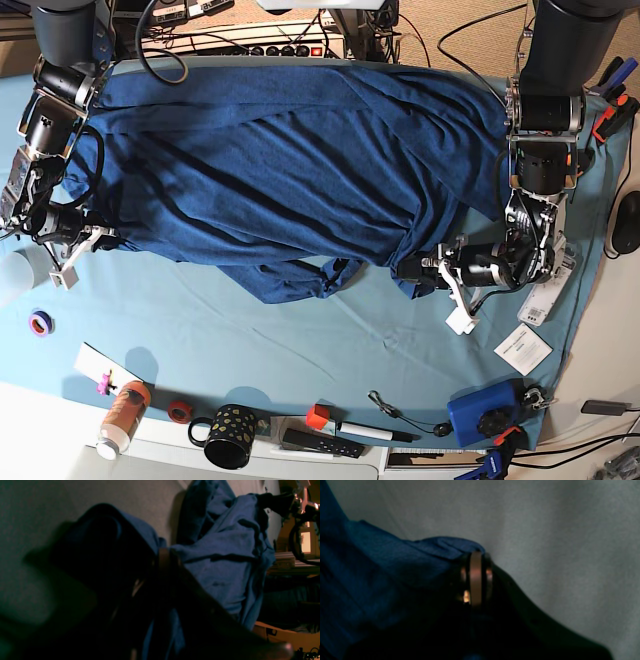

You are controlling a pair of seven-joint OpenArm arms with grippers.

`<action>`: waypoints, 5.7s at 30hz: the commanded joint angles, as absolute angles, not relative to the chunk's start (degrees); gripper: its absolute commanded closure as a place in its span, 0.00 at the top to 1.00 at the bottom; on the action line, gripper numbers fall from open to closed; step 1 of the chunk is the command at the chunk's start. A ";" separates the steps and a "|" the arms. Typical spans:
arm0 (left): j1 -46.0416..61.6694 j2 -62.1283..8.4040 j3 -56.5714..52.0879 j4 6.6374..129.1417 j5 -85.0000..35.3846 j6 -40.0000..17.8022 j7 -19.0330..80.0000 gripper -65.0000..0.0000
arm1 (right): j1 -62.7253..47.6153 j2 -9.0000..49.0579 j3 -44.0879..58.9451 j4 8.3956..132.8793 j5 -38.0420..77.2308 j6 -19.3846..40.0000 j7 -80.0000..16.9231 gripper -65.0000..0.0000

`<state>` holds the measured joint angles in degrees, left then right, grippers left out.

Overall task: Layout the t-shirt on the table in an organized manner, then fold the t-shirt properly
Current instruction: 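Grasp the shirt corner with the right gripper, then pull the shirt edge with both grippers away from each other, stretching it, then release the shirt with the left gripper and lift it away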

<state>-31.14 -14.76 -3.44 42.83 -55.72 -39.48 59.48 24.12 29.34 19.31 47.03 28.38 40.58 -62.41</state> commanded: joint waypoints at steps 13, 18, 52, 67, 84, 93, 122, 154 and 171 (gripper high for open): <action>-33.04 -15.11 -3.55 43.66 -57.58 -40.00 58.02 0.00 | 25.26 30.65 19.22 47.24 11.68 33.52 -44.84 0.00; -33.06 -15.11 -3.55 43.68 -58.61 -40.00 56.95 0.00 | 27.14 30.63 19.22 47.24 11.77 33.10 -44.62 0.00; -33.17 -17.02 -17.43 43.68 -49.63 -38.37 53.52 0.00 | 28.86 30.00 19.22 47.24 9.98 20.47 -46.30 0.00; -33.17 -17.04 -17.45 43.68 -52.58 -40.00 54.11 0.00 | 28.21 30.00 19.22 47.24 9.65 19.84 -46.72 0.00; -32.53 -20.69 -17.43 43.68 -67.61 -40.00 66.50 0.00 | 16.08 29.95 19.22 70.85 22.06 27.81 -53.06 0.00; -29.12 -21.78 -17.43 43.94 -77.78 -40.00 75.33 0.00 | 5.10 29.98 19.22 90.54 22.06 27.11 -57.54 0.00; -23.51 -25.71 -17.45 44.36 -85.00 -40.00 80.00 0.00 | -2.76 21.28 40.95 91.98 29.54 34.26 -63.92 0.00; -8.40 -25.71 -17.43 64.79 -85.00 -40.00 80.00 0.00 | -7.79 18.72 40.95 91.72 28.47 33.80 -63.81 0.00; -8.43 -25.74 -17.43 64.79 -85.00 -40.00 80.00 0.31 | -7.79 18.74 40.95 91.70 28.47 34.28 -64.69 0.22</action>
